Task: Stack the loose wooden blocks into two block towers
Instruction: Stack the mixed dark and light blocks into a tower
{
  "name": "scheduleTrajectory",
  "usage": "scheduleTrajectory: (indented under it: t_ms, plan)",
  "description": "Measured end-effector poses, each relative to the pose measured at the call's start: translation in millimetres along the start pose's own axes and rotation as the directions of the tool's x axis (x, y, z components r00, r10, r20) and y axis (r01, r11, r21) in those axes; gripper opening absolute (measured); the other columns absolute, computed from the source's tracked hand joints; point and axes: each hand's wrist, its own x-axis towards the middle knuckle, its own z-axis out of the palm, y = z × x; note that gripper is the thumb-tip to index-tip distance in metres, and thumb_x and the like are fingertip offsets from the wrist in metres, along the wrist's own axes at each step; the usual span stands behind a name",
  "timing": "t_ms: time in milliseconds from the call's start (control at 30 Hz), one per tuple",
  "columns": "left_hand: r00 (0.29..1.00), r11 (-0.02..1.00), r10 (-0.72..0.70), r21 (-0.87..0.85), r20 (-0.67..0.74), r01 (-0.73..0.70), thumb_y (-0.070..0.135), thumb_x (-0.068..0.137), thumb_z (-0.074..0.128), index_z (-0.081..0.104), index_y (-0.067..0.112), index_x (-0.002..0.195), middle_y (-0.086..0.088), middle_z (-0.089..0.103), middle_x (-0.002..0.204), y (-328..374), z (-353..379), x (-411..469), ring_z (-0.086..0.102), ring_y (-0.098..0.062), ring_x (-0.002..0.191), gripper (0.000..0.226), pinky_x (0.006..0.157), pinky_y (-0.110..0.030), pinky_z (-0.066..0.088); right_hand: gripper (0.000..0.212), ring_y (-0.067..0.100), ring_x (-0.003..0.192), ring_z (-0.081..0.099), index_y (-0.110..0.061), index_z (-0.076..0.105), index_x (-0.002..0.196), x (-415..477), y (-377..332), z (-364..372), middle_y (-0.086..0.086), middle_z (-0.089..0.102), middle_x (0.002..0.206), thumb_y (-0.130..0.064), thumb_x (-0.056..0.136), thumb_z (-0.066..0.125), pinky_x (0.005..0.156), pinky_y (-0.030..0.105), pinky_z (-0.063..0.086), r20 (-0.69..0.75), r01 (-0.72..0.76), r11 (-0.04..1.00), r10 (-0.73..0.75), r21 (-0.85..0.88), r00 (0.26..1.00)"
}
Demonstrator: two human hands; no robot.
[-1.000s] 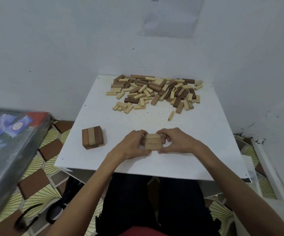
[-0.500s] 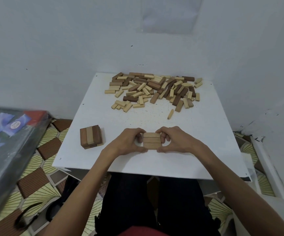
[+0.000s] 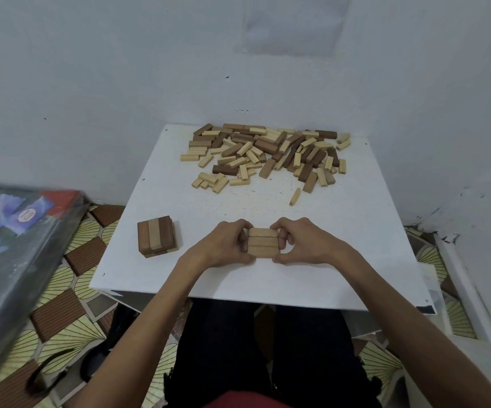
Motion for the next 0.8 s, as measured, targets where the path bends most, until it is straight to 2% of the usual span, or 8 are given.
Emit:
scheduleTrajectory:
  t_ms: [133, 200, 300, 433, 533, 600, 700, 800]
  plan:
    - [0.999, 0.999, 0.023, 0.047, 0.040, -0.025, 0.030, 0.076, 0.087, 0.056, 0.016, 0.127, 0.004, 0.063, 0.092, 2, -3, 0, 0.059, -0.014, 0.083, 0.062, 0.070, -0.025, 0.046, 0.063, 0.001, 0.081, 0.051, -0.022, 0.055, 0.129, 0, -1, 0, -0.012, 0.063, 0.091, -0.033, 0.076, 0.086, 0.069, 0.012, 0.037, -0.005, -0.005, 1.000, 0.005, -0.016, 1.000]
    - [0.999, 0.996, 0.044, 0.079, 0.016, -0.045, 0.033, 0.072, 0.089, 0.059, 0.018, 0.123, 0.005, 0.062, 0.093, 2, -5, 1, 0.058, -0.015, 0.085, 0.061, 0.072, -0.027, 0.047, 0.062, -0.001, 0.082, 0.051, -0.023, 0.056, 0.128, -1, -1, 1, -0.012, 0.063, 0.093, -0.034, 0.075, 0.086, 0.069, 0.011, 0.037, -0.023, 0.001, 1.000, -0.002, -0.021, 1.000]
    - [0.998, 0.994, 0.063, 0.089, -0.010, -0.062, 0.032, 0.069, 0.091, 0.063, 0.018, 0.118, 0.010, 0.059, 0.093, 3, -6, 3, 0.054, -0.011, 0.083, 0.058, 0.069, -0.022, 0.040, 0.061, 0.004, 0.086, 0.052, -0.023, 0.057, 0.126, -3, -1, 5, -0.011, 0.062, 0.096, -0.034, 0.073, 0.085, 0.070, 0.014, 0.039, -0.045, 0.001, 1.000, -0.002, -0.020, 0.999]
    - [0.997, 0.993, 0.066, 0.093, 0.028, -0.068, 0.031, 0.072, 0.089, 0.057, 0.014, 0.128, 0.008, 0.059, 0.096, 4, -6, 4, 0.057, -0.014, 0.087, 0.067, 0.074, -0.021, 0.042, 0.059, 0.008, 0.087, 0.054, -0.025, 0.055, 0.121, -4, -3, 6, -0.011, 0.060, 0.096, -0.036, 0.070, 0.083, 0.074, 0.024, 0.048, -0.056, -0.006, 1.000, 0.005, -0.016, 0.998]
    - [0.997, 0.994, 0.073, 0.086, 0.025, -0.075, 0.031, 0.070, 0.090, 0.060, 0.015, 0.122, 0.012, 0.057, 0.090, 3, -8, 2, 0.056, -0.012, 0.083, 0.063, 0.070, -0.020, 0.040, 0.056, 0.006, 0.088, 0.051, -0.029, 0.055, 0.116, -5, -3, 7, -0.013, 0.059, 0.094, -0.038, 0.068, 0.081, 0.073, 0.023, 0.045, -0.075, 0.007, 1.000, -0.008, -0.015, 0.997]
    - [0.996, 0.993, 0.085, 0.087, -0.002, -0.084, 0.032, 0.069, 0.090, 0.061, 0.016, 0.119, 0.014, 0.056, 0.088, 3, -10, -1, 0.054, -0.005, 0.077, 0.060, 0.066, -0.018, 0.037, 0.056, 0.004, 0.090, 0.048, -0.032, 0.054, 0.116, -6, -4, 7, -0.015, 0.058, 0.094, -0.039, 0.067, 0.080, 0.073, 0.021, 0.040, -0.092, 0.022, 1.000, -0.023, -0.012, 0.995]
    - [0.990, 0.986, 0.126, 0.123, -0.063, -0.117, 0.036, 0.068, 0.089, 0.062, 0.020, 0.115, 0.016, 0.053, 0.084, 7, -25, -9, 0.049, 0.001, 0.071, 0.056, 0.063, -0.015, 0.033, 0.060, 0.005, 0.093, 0.047, -0.034, 0.054, 0.118, -5, -11, 1, -0.018, 0.056, 0.096, -0.042, 0.065, 0.081, 0.076, 0.023, 0.040, -0.126, 0.055, 0.998, -0.054, 0.002, 0.991]
    - [0.971, 0.975, 0.177, 0.164, -0.161, -0.151, 0.043, 0.066, 0.087, 0.063, 0.027, 0.114, 0.015, 0.051, 0.086, 8, -52, -21, 0.048, -0.005, 0.077, 0.056, 0.067, -0.021, 0.036, 0.061, 0.008, 0.089, 0.049, -0.033, 0.056, 0.121, 1, -30, -8, -0.017, 0.055, 0.096, -0.038, 0.068, 0.085, 0.076, 0.022, 0.041, -0.207, 0.147, 0.989, -0.141, 0.014, 0.968]
